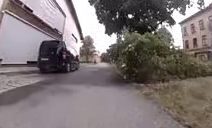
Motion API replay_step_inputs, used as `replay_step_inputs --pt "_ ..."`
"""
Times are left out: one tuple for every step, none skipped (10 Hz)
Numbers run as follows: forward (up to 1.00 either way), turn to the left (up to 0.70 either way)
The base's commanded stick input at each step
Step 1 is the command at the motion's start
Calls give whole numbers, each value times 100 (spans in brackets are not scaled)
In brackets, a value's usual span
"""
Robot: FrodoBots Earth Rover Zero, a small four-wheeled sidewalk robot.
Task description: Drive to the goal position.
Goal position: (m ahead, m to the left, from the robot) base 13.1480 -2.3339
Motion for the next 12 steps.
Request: replay_step_inputs --pt "70 0" --pt "70 0" --pt "70 0" --pt "70 -16" --pt "70 -24" --pt "70 -28" --pt "70 -14" --pt "70 0" --pt "70 0" --pt "70 0" --pt "70 0" --pt "70 -11"
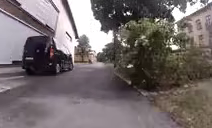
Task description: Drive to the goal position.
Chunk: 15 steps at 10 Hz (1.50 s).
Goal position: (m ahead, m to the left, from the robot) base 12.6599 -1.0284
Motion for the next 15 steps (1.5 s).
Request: replay_step_inputs --pt "70 -24" --pt "70 -9" --pt "70 0" --pt "70 0" --pt "70 0" --pt "70 0" --pt "70 0" --pt "70 0" --pt "70 0" --pt "70 0" --pt "70 -9" --pt "70 -28" --pt "70 -21" --pt "70 -4" --pt "70 0"
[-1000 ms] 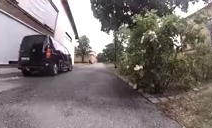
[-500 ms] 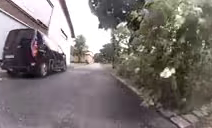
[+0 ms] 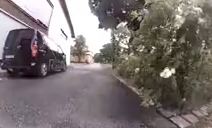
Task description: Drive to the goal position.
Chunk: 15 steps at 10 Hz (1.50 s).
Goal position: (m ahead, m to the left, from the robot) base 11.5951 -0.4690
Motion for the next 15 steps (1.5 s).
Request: replay_step_inputs --pt "70 0" --pt "70 0" --pt "70 0" --pt "70 0" --pt "70 0" --pt "70 0" --pt "70 0" --pt "70 0" --pt "70 9" --pt "70 28" --pt "70 28" --pt "70 5" --pt "70 3" --pt "70 2" --pt "70 2"
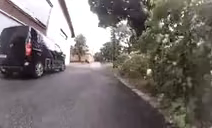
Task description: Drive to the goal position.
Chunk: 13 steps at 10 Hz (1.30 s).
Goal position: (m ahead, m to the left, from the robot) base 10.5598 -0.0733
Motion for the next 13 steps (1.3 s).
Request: replay_step_inputs --pt "70 2" --pt "70 2" --pt "70 2" --pt "70 2" --pt "70 2" --pt "70 2" --pt "70 2" --pt "70 2" --pt "70 2" --pt "70 2" --pt "70 0" --pt "70 0" --pt "70 0"
